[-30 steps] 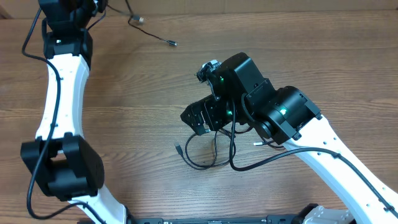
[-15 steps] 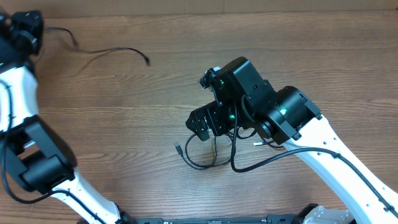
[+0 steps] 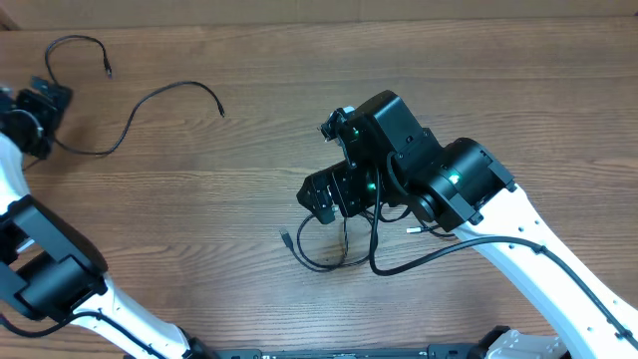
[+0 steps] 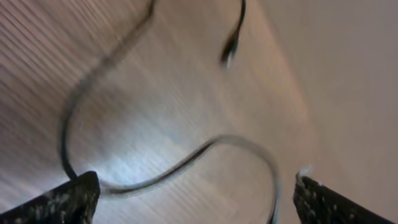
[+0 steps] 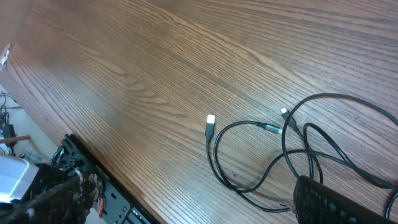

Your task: Untangle cables

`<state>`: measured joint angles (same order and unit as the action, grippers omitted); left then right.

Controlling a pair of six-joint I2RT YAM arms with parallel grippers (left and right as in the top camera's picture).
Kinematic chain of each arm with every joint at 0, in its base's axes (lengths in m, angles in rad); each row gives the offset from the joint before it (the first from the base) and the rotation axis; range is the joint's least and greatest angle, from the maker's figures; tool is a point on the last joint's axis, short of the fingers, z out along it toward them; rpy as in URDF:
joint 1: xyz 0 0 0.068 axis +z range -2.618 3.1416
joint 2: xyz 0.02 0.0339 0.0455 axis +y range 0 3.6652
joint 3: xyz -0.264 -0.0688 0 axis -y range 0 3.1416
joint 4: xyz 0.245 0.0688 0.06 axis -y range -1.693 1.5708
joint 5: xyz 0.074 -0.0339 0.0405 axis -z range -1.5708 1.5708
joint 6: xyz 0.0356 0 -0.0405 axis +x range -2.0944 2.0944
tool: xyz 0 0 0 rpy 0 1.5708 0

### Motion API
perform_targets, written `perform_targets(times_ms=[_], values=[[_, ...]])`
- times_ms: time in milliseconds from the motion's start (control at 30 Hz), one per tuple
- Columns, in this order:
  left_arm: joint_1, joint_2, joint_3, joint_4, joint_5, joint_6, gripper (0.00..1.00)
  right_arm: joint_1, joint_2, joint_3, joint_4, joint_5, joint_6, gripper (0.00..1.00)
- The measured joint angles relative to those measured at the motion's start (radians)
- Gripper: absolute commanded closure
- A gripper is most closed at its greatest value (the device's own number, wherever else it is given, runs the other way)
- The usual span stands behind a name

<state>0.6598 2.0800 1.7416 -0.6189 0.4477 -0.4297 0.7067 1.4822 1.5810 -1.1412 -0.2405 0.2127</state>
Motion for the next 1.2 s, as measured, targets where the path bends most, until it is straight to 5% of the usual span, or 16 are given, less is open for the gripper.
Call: perform_targets(times_ms=[100,300,533,667,733,800,1200], values=[[-0.049,0.000,0.000,-0.068,-0.072,0.099,0.01,0.000,0.000,0.000,-0.003,0.001,0.001,0.00],[-0.183,0.000,-0.003,-0.131,-0.480,0.206,0.07,0.000,0.000,0.000,-0.010,-0.014,0.001,0.00],[-0.172,0.052,-0.022,-0.114,-0.644,0.230,0.09,0.000,0.000,0.000,-0.036,-0.025,0.001,0.00],[-0.153,0.123,-0.030,-0.092,-0.663,0.235,0.38,0.000,0.000,0.000,-0.037,-0.026,0.002,0.00],[-0.144,0.160,-0.035,-0.068,-0.670,0.241,0.80,0.000,0.000,0.000,-0.037,-0.026,0.002,0.00],[-0.134,0.185,-0.041,-0.031,-0.670,0.244,0.96,0.000,0.000,0.000,-0.038,-0.026,0.002,0.00],[-0.128,0.195,0.145,0.200,-0.677,0.405,0.96,0.000,0.000,0.000,-0.052,-0.026,0.012,0.00]])
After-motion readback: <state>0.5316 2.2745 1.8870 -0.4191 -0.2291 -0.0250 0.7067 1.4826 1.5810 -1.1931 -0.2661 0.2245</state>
